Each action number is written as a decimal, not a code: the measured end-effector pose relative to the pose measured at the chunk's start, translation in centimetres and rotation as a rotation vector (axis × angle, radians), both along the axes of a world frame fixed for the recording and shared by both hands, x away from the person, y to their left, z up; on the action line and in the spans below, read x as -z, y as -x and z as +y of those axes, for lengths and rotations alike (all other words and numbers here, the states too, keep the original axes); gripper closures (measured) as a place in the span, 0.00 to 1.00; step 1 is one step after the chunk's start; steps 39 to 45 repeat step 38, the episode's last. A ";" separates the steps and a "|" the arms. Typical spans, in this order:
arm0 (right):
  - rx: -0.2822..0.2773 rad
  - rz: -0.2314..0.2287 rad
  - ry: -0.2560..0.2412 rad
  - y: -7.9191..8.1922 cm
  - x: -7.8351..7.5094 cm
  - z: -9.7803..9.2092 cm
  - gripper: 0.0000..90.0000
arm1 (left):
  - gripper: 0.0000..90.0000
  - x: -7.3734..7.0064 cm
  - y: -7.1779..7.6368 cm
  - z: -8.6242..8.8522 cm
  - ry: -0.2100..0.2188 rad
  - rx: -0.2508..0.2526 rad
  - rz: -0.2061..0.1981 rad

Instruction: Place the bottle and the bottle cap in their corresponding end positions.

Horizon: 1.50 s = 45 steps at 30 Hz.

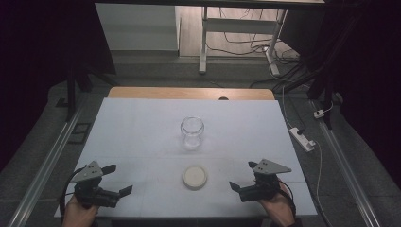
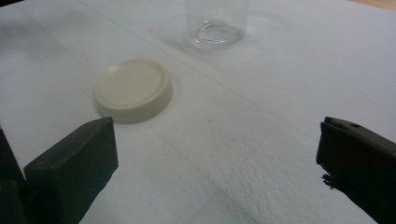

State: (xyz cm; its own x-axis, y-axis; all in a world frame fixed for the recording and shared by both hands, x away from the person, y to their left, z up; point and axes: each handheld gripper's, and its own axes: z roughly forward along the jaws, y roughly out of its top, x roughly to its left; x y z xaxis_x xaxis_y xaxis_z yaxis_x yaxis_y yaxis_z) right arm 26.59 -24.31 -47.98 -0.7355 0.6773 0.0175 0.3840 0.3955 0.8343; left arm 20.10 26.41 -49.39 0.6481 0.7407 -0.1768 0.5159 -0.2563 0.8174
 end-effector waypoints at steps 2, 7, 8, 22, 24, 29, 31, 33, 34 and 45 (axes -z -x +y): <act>0.019 -0.006 0.001 0.2 0.0 -0.5 0.00 | 0.00 0.2 0.3 0.3 -0.001 -0.016 0.000; 0.060 -0.004 -0.002 0.8 0.2 -1.8 0.00 | 0.00 0.6 1.0 1.0 -0.003 -0.044 0.009; 0.067 -0.003 -0.003 0.9 0.2 -2.0 0.00 | 0.00 0.7 1.2 1.1 -0.005 -0.050 0.011; 0.171 0.022 -0.010 2.6 0.8 -5.1 0.00 | 0.00 2.2 2.3 2.1 -0.036 -0.089 0.059; 0.179 0.031 -0.007 2.8 0.9 -5.4 0.00 | 0.00 2.3 2.4 2.1 -0.042 -0.093 0.067; 0.195 0.052 0.014 3.3 1.3 -5.8 0.00 | 0.00 2.7 2.7 2.0 -0.083 -0.109 0.087; 0.199 0.061 0.025 3.4 1.4 -5.9 0.00 | 0.00 2.7 2.8 2.1 -0.090 -0.116 0.086; 0.204 0.062 0.024 3.6 1.3 -6.0 0.00 | 0.00 2.7 2.8 2.0 -0.104 -0.128 0.097; 0.209 0.067 0.028 3.6 1.4 -6.1 0.00 | 0.00 2.7 2.8 2.0 -0.108 -0.131 0.099; 0.212 0.081 0.031 3.6 1.4 -6.1 0.00 | 0.00 2.8 2.6 1.8 -0.121 -0.122 0.114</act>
